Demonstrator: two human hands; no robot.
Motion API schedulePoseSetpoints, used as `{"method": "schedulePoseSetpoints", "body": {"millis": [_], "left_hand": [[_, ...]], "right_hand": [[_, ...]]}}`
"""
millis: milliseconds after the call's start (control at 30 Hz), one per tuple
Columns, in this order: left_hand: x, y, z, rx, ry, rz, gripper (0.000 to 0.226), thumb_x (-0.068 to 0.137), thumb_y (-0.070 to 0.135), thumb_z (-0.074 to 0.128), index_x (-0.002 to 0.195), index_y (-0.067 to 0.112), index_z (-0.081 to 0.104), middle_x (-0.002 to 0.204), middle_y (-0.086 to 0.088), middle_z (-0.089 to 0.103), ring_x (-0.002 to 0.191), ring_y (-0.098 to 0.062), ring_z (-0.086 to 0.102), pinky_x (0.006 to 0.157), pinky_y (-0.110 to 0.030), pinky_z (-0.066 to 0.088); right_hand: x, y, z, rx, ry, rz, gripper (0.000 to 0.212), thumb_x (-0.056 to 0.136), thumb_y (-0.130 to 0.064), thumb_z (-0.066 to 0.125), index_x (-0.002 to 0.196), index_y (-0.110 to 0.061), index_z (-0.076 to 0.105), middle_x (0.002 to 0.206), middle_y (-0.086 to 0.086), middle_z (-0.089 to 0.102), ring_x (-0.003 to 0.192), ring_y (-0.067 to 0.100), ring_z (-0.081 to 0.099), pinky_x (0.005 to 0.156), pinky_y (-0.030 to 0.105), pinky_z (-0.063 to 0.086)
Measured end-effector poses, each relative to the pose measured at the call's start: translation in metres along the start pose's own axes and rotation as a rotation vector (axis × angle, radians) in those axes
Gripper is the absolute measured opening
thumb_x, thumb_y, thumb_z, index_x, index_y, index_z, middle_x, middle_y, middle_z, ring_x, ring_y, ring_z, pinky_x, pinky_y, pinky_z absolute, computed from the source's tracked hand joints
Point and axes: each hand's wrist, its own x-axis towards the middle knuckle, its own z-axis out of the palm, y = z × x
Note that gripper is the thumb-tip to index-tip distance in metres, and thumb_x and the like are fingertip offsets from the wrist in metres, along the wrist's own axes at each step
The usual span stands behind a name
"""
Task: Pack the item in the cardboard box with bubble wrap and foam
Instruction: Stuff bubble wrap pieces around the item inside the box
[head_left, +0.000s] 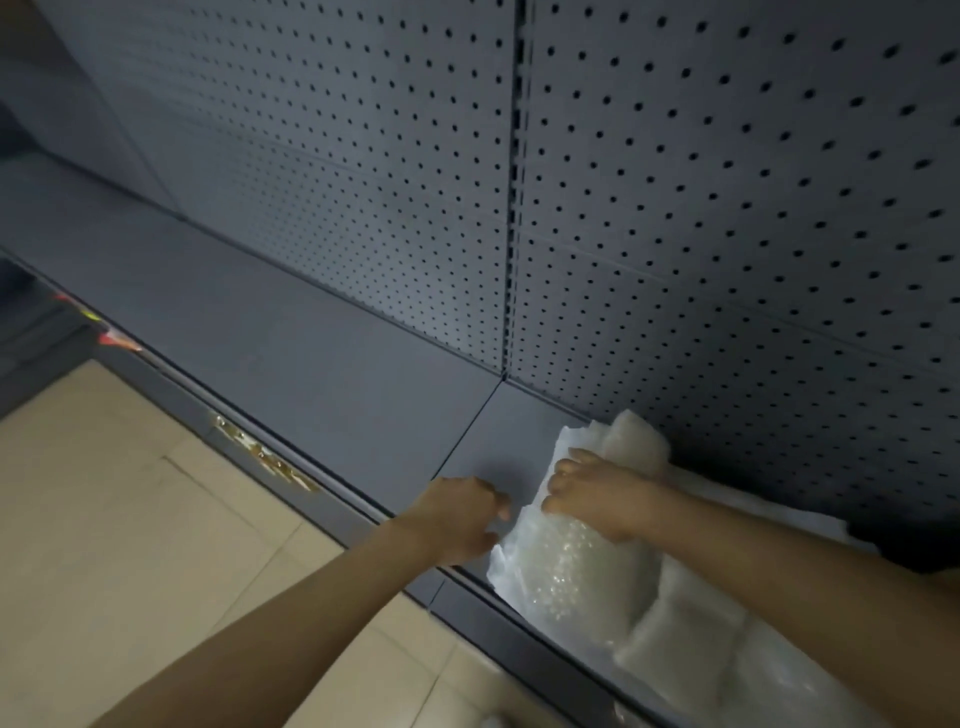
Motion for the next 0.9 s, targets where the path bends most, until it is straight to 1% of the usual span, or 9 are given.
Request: {"method": "schedulePoseSetpoints", "body": {"millis": [133,267,367,467,533,633,767,833,900], "left_hand": [[-0.003,-0.006,0.008,-0.002,0.004,0.002,0.039,0.094,0.025,0.049,0.132,0.023,0.052,0.129,-0.001,0.058,0.114,-0.023,0.058,0.098,-0.037,0.046],[-0.005,-0.007,0.007,0.003,0.025,0.01,0.038,0.095,0.023,0.047,0.132,0.02,0.053,0.129,-0.002,0.058,0.114,-0.023,0.058,0.098,-0.036,0.046],[-0.007,-0.007,0.004,-0.017,0.059,0.018,0.036,0.096,0.024,0.046,0.132,0.02,0.053,0.129,-0.002,0.059,0.113,-0.023,0.059,0.098,-0.036,0.046],[-0.011,-0.006,-0.001,-0.026,0.068,0.029,0.035,0.097,0.025,0.045,0.131,0.021,0.053,0.129,-0.001,0.058,0.112,-0.023,0.058,0.097,-0.035,0.046],[-0.015,-0.003,-0.007,-0.033,0.072,0.05,0.036,0.097,0.023,0.046,0.132,0.021,0.052,0.13,0.0,0.057,0.113,-0.021,0.057,0.098,-0.035,0.045],[-0.019,0.003,-0.02,-0.053,0.096,0.101,0.037,0.096,0.02,0.046,0.133,0.023,0.052,0.132,0.002,0.055,0.115,-0.02,0.056,0.099,-0.032,0.044],[-0.023,0.012,-0.05,-0.113,0.231,0.155,0.033,0.099,0.028,0.042,0.129,0.025,0.055,0.129,0.004,0.055,0.11,-0.018,0.058,0.092,-0.03,0.046],[-0.026,0.017,-0.069,-0.203,0.317,0.18,0.032,0.1,0.036,0.041,0.126,0.026,0.056,0.126,0.008,0.056,0.107,-0.013,0.059,0.092,-0.028,0.047],[-0.029,0.023,-0.09,-0.285,0.372,0.21,0.034,0.1,0.042,0.039,0.124,0.027,0.058,0.124,0.01,0.057,0.105,-0.009,0.058,0.093,-0.027,0.047]], "right_hand": [[0.006,0.004,0.01,-0.072,-0.021,-0.016,0.076,0.074,-0.004,0.067,0.14,-0.015,0.032,0.141,0.015,0.034,0.134,0.033,0.028,0.12,0.049,0.005],[0.004,0.013,0.013,-0.064,-0.003,0.012,0.063,0.075,-0.002,0.064,0.133,-0.012,0.04,0.141,0.016,0.034,0.134,0.033,0.027,0.12,0.048,0.006],[-0.005,0.022,0.01,0.026,0.012,0.019,0.054,0.081,-0.003,0.058,0.131,-0.013,0.042,0.138,0.01,0.042,0.131,0.027,0.033,0.12,0.04,0.013],[-0.022,0.026,0.003,0.158,0.038,0.071,0.042,0.085,-0.002,0.049,0.126,-0.012,0.044,0.121,0.007,0.056,0.119,0.024,0.047,0.115,0.03,0.015],[-0.036,0.026,-0.001,0.218,0.086,0.095,0.039,0.085,-0.002,0.047,0.123,-0.012,0.045,0.117,0.006,0.058,0.117,0.024,0.046,0.107,0.026,0.015],[-0.061,0.026,-0.011,0.285,0.166,0.112,0.037,0.087,-0.011,0.054,0.123,-0.014,0.046,0.12,0.003,0.055,0.117,0.023,0.043,0.096,0.025,0.023],[-0.103,0.024,-0.034,0.285,0.333,0.143,0.04,0.088,-0.018,0.058,0.127,-0.017,0.048,0.119,0.0,0.057,0.113,0.021,0.048,0.099,0.028,0.028],[-0.128,0.024,-0.045,0.26,0.471,0.159,0.043,0.081,-0.016,0.065,0.123,-0.019,0.053,0.115,-0.001,0.061,0.11,0.018,0.05,0.1,0.029,0.036],[-0.154,0.021,-0.056,0.214,0.616,0.181,0.046,0.069,-0.017,0.073,0.113,-0.021,0.059,0.101,-0.006,0.065,0.099,0.011,0.048,0.095,0.025,0.035]]}}
